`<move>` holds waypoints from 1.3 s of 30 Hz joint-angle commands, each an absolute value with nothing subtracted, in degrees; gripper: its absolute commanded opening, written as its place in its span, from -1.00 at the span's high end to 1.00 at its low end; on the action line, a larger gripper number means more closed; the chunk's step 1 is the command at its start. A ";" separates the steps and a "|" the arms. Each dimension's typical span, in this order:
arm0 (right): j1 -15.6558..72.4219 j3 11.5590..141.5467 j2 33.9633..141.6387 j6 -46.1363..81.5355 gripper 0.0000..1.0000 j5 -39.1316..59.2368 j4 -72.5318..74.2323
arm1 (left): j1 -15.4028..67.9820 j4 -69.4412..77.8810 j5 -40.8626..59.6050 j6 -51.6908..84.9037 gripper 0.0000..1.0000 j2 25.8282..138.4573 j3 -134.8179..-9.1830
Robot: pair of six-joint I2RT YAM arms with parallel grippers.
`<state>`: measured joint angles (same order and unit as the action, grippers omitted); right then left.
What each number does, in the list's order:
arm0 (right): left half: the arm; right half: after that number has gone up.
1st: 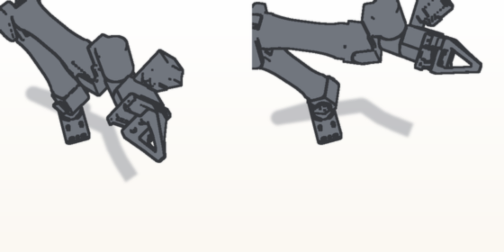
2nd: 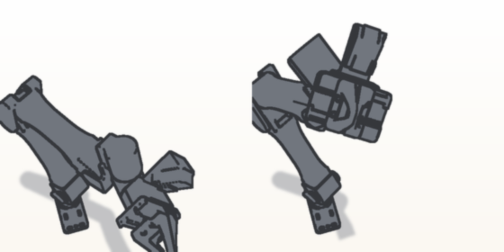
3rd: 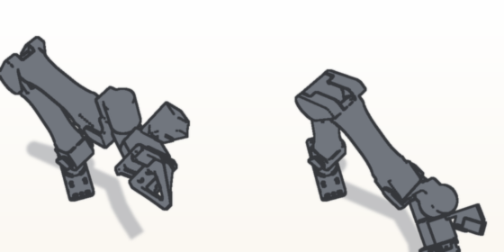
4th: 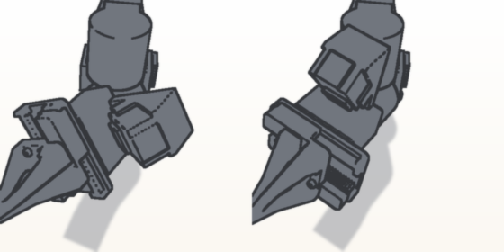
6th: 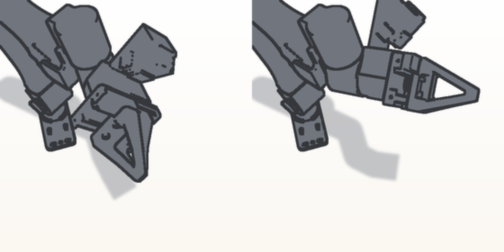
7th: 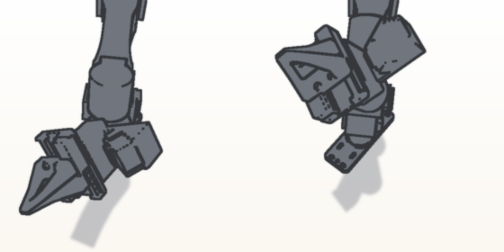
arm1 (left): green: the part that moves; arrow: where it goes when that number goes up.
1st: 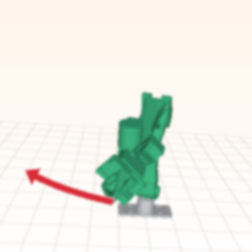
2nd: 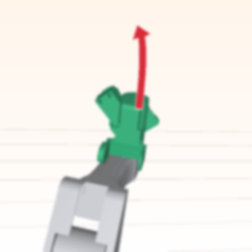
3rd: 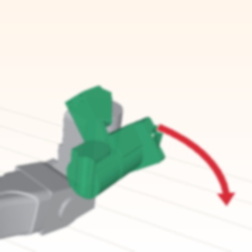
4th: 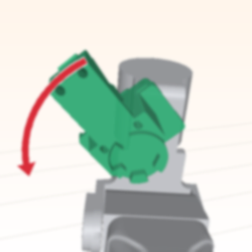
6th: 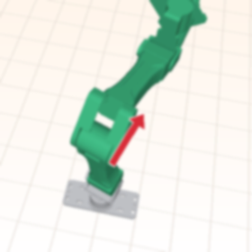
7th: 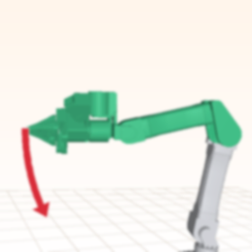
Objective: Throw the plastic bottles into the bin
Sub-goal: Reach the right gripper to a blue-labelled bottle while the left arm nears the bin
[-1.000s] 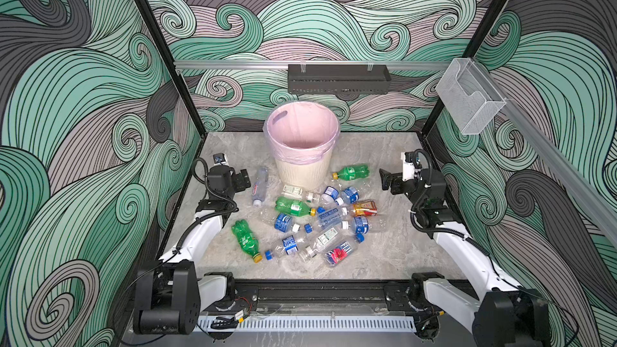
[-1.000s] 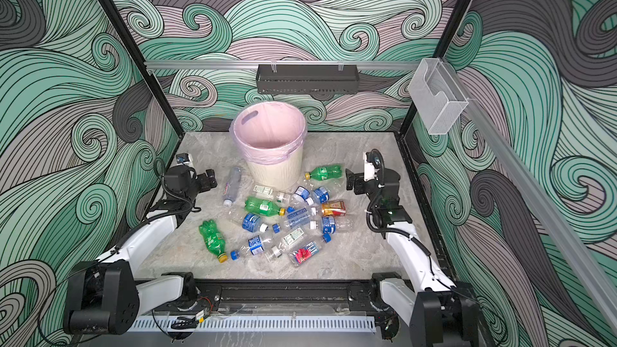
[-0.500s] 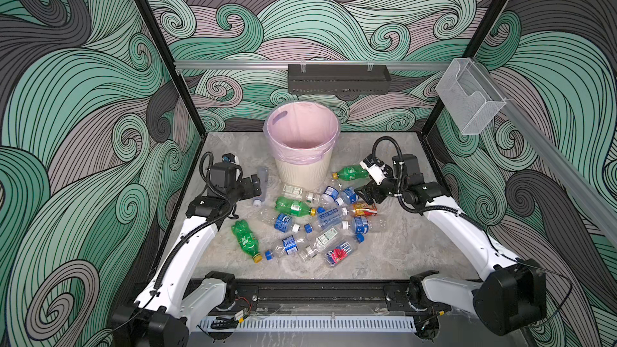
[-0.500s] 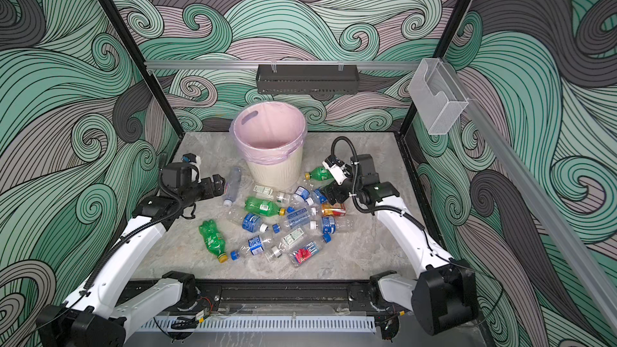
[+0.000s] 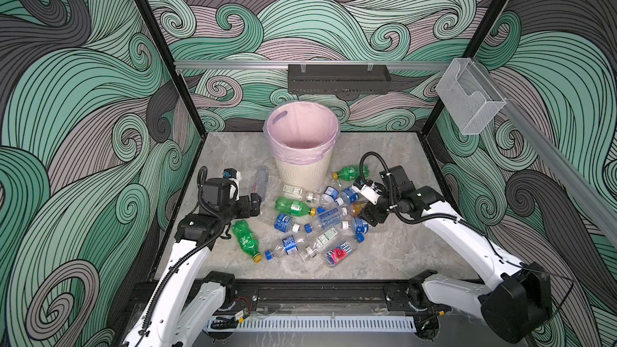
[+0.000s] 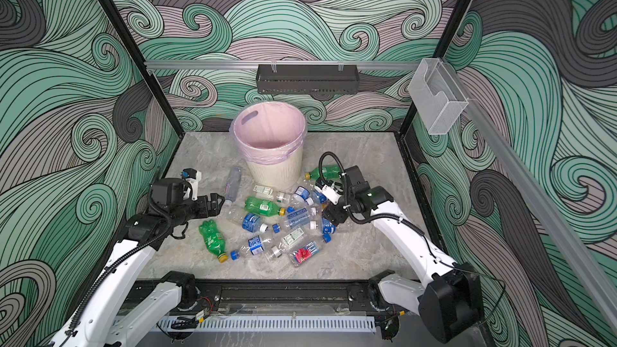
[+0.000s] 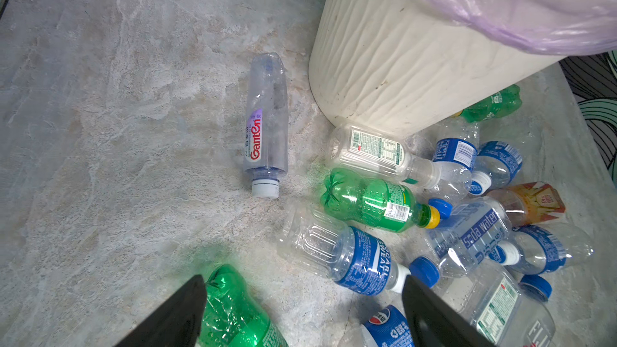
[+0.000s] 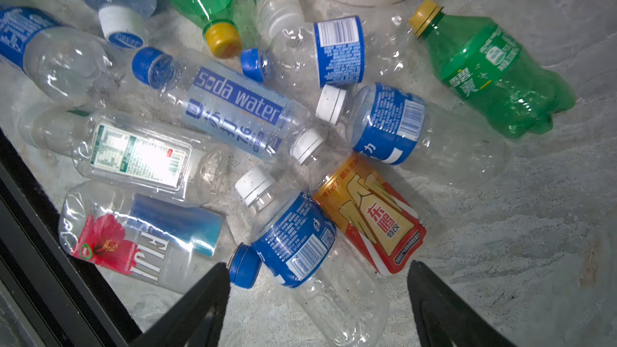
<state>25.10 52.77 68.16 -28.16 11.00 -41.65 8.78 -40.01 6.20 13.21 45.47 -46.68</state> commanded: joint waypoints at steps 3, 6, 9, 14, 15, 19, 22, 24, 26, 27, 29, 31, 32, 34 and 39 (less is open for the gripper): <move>27.19 50.51 68.27 -30.88 -0.68 6.86 -46.36 | 9.14 -42.71 7.38 10.22 -0.86 43.54 -49.12; 27.69 49.62 68.95 -30.76 -0.65 5.92 -46.04 | 9.14 -42.63 7.64 10.02 -0.86 42.57 -48.59; 28.47 49.07 70.47 -30.92 -0.59 6.31 -45.05 | 9.14 -42.54 8.70 9.94 -0.86 41.96 -48.25; 29.32 48.41 73.98 -30.74 -0.58 4.80 -43.15 | 9.14 -42.65 10.54 9.58 -0.86 41.67 -48.23; 29.44 48.43 74.61 -30.60 -0.58 4.75 -42.91 | 9.14 -42.58 10.55 9.51 -0.86 41.58 -48.16; 29.71 47.49 76.60 -30.02 -0.47 4.36 -40.90 | 9.14 -42.37 10.63 9.32 -0.86 41.23 -47.97; 29.83 47.21 77.96 -29.58 -0.44 4.30 -39.94 | 9.14 -42.45 11.41 9.23 -0.87 41.64 -48.06; 29.88 47.28 78.76 -29.49 -0.42 4.15 -39.73 | 9.14 -42.45 11.60 9.45 -0.87 41.94 -48.04; 29.98 47.15 79.35 -29.39 -0.41 3.61 -39.56 | 9.14 -42.54 11.60 9.58 -0.87 42.05 -48.06; 29.95 47.04 79.57 -29.38 -0.41 3.46 -39.46 | 9.14 -42.58 11.60 9.58 -0.87 42.08 -48.04; 29.96 46.93 79.93 -28.96 -0.40 2.99 -38.85 | 9.14 -42.47 11.60 9.67 -0.87 41.90 -48.03; 29.90 46.79 80.37 -28.37 -0.39 3.00 -38.26 | 9.14 -42.45 11.60 9.67 -0.87 41.75 -48.06; 30.01 46.76 80.65 -28.10 -0.38 2.98 -37.98 | 9.14 -42.45 11.60 9.58 -0.87 41.66 -48.16; 30.09 46.58 81.23 -27.73 -0.38 2.70 -37.45 | 9.14 -42.60 11.60 9.50 -0.87 41.68 -48.25; 30.40 46.73 83.28 -27.25 -0.38 1.43 -36.50 | 9.14 -42.54 11.60 9.32 -0.87 41.98 -48.57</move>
